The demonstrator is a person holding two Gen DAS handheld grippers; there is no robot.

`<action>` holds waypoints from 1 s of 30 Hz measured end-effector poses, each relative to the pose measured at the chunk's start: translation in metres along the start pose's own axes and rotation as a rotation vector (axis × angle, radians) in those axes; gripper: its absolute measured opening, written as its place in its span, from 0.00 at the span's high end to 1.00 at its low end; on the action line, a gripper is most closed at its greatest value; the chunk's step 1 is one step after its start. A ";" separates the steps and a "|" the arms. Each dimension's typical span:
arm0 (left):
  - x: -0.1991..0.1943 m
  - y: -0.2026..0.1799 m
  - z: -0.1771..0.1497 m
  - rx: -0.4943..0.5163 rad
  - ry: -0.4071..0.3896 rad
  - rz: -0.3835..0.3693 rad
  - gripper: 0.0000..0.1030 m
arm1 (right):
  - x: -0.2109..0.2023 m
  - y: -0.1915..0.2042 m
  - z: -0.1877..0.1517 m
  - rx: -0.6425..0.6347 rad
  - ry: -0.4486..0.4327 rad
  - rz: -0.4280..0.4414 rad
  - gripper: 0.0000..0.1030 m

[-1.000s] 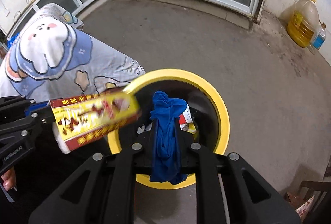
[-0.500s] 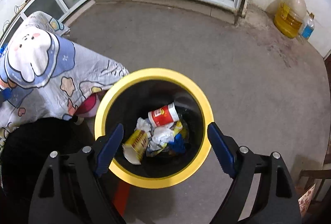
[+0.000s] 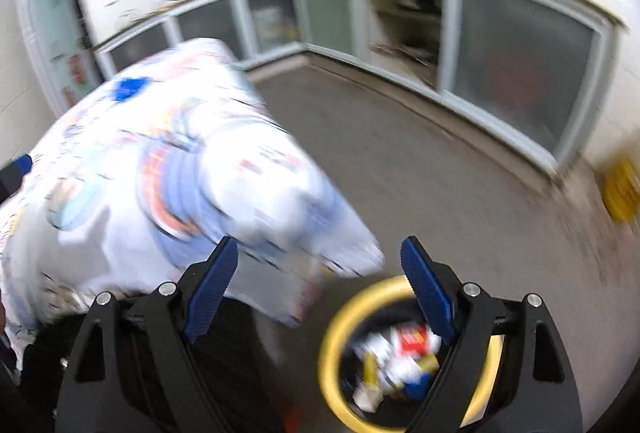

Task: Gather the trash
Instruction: 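Move both open tools back toward the table and the second blue glove, then lower the right tool onto the blue glove on the table and close it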

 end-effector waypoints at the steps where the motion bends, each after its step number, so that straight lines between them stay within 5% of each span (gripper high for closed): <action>1: -0.009 0.019 0.000 -0.033 -0.014 0.030 0.08 | 0.003 0.023 0.015 -0.039 -0.011 0.032 0.22; 8: -0.065 0.139 -0.015 -0.223 -0.062 0.240 0.08 | 0.024 0.174 0.102 -0.298 -0.075 0.181 0.22; 14: -0.090 0.212 -0.027 -0.386 -0.062 0.306 0.08 | 0.069 0.284 0.170 -0.422 -0.064 0.212 0.22; 23: -0.104 0.265 -0.035 -0.491 -0.107 0.347 0.08 | 0.173 0.356 0.230 -0.557 0.057 0.072 0.23; 30: -0.095 0.278 -0.035 -0.503 -0.099 0.340 0.08 | 0.222 0.376 0.242 -0.533 0.148 0.095 0.23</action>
Point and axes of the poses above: each gripper's, at about its wrist camera, not at the fingertips, and x roughly the way its jaws point, y to its left, z to its top, the point moved 8 cm from there along x, roughly the way its jaws point, and after that the axes turned 6 degrees about y, right-handed, at the moved point
